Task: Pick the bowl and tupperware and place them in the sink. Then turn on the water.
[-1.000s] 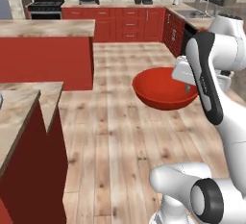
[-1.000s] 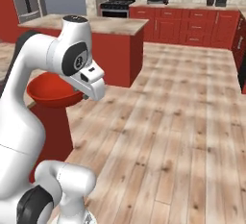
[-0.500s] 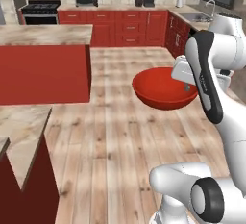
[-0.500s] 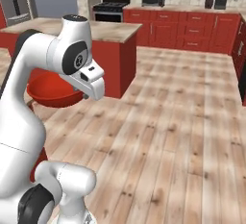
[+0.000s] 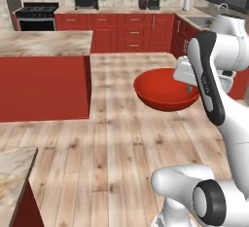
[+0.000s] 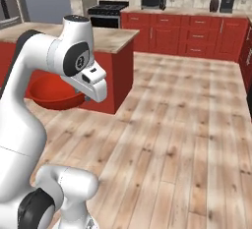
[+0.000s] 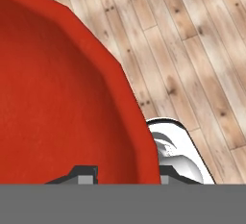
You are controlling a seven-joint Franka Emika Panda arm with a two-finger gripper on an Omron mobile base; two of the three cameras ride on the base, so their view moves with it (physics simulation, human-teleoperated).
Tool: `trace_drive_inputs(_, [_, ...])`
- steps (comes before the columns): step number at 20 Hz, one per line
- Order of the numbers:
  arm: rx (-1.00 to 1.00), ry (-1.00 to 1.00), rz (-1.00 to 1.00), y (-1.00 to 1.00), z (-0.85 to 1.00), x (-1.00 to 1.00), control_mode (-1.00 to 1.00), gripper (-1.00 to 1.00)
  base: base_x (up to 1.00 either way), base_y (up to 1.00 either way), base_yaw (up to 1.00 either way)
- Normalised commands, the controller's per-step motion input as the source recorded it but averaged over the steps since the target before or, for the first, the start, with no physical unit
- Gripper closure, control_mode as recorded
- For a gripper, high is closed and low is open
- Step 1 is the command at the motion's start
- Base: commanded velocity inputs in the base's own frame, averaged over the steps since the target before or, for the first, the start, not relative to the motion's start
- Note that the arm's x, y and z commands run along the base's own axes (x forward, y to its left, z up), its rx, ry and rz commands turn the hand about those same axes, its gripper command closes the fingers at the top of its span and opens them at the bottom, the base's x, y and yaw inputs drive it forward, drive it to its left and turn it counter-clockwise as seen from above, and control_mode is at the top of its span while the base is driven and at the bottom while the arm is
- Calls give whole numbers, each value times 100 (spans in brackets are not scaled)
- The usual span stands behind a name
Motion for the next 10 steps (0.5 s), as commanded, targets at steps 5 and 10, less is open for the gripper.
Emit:
trace_drive_inputs(5, [0,0,0,0,0,0,100,100,100,-33,0])
trace_drive_inputs(10, [0,0,0,0,0,0,100,100,100,-24,0])
